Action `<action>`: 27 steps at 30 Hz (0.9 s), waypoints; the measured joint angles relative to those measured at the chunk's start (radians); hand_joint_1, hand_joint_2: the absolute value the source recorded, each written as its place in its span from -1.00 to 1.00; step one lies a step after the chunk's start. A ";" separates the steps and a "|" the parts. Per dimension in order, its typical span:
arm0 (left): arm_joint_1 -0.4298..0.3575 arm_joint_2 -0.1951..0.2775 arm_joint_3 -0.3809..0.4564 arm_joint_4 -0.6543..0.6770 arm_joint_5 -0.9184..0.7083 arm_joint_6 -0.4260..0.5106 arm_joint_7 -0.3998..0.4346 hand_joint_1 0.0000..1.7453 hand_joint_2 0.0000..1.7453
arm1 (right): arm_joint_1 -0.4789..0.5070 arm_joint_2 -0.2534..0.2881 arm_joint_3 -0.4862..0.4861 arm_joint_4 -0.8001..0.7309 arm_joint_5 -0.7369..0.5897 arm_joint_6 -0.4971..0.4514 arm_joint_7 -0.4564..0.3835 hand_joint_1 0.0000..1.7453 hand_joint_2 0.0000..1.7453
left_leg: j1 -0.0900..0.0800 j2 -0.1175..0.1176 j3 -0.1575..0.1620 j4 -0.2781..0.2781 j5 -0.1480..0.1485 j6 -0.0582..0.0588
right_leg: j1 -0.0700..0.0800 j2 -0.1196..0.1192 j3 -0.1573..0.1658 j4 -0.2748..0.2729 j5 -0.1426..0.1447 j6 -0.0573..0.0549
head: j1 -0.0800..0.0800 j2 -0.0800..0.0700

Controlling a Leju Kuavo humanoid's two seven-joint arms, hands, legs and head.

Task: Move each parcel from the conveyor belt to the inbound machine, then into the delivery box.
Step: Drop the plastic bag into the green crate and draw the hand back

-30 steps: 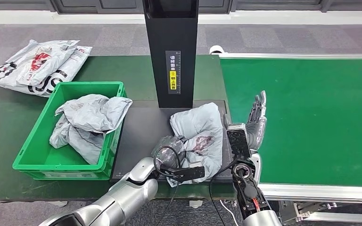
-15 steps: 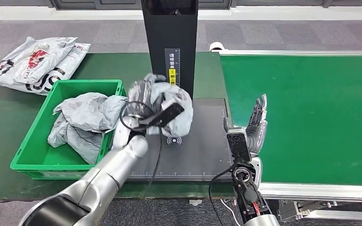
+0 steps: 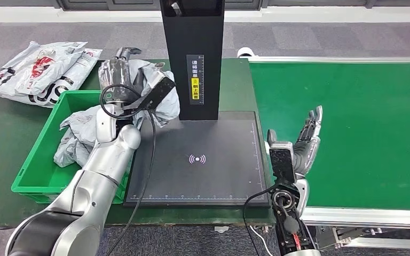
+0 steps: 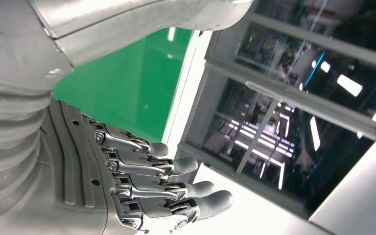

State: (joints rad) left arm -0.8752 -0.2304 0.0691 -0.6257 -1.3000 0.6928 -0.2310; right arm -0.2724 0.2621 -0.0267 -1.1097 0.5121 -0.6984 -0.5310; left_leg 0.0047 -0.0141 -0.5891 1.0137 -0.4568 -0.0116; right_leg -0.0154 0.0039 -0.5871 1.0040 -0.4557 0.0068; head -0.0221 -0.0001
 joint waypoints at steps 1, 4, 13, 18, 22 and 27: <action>0.000 0.000 0.027 -0.008 -0.016 0.000 0.003 1.00 1.00 | 0.013 0.001 -0.008 -0.021 0.002 -0.001 0.002 -1.00 1.00 | 0.000 0.000 0.000 0.000 0.000 0.000 | 0.000 0.000 0.000 0.000 0.000 0.000 | 0.000 0.000; 0.007 0.004 0.107 -0.048 -0.092 0.001 0.037 1.00 1.00 | 0.055 0.006 -0.032 -0.082 0.009 -0.003 0.004 -1.00 1.00 | 0.000 0.000 -0.001 0.000 0.000 0.000 | 0.000 0.000 -0.001 0.000 0.000 0.000 | 0.000 0.000; 0.043 0.163 0.190 -0.102 -0.267 0.001 0.461 1.00 1.00 | 0.214 0.023 -0.063 -0.266 0.018 0.004 0.022 -1.00 1.00 | 0.002 0.006 -0.001 -0.001 -0.001 -0.002 | 0.003 0.005 -0.004 0.000 -0.001 -0.001 | 0.000 0.000; 0.055 0.247 0.188 -0.083 -0.268 0.001 0.506 1.00 1.00 | 0.258 0.023 -0.065 -0.310 0.015 0.014 0.022 -1.00 1.00 | 0.003 0.004 -0.002 -0.001 -0.001 -0.003 | 0.003 0.003 -0.004 0.000 -0.001 -0.002 | 0.000 0.000; 0.055 0.273 0.188 -0.076 -0.268 0.001 0.506 1.00 1.00 | 0.269 0.023 -0.065 -0.323 0.015 0.014 0.022 -1.00 1.00 | 0.003 0.005 -0.002 -0.001 -0.001 -0.002 | 0.003 0.004 -0.004 0.000 -0.001 -0.002 | 0.000 0.000; 0.054 0.297 0.168 -0.061 -0.269 0.001 0.576 1.00 1.00 | 0.272 0.024 -0.065 -0.327 0.009 0.015 0.021 -1.00 1.00 | 0.002 0.007 -0.002 -0.001 -0.001 -0.002 | 0.002 0.005 -0.004 0.000 0.000 -0.002 | 0.000 0.000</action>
State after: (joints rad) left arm -0.8216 0.0662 0.2372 -0.6863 -1.5694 0.6939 0.3455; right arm 0.0001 0.2857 -0.0919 -1.4366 0.5212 -0.6829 -0.5098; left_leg 0.0069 -0.0075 -0.5909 1.0131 -0.4581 -0.0140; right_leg -0.0131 0.0085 -0.5915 1.0039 -0.4562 0.0050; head -0.0221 -0.0003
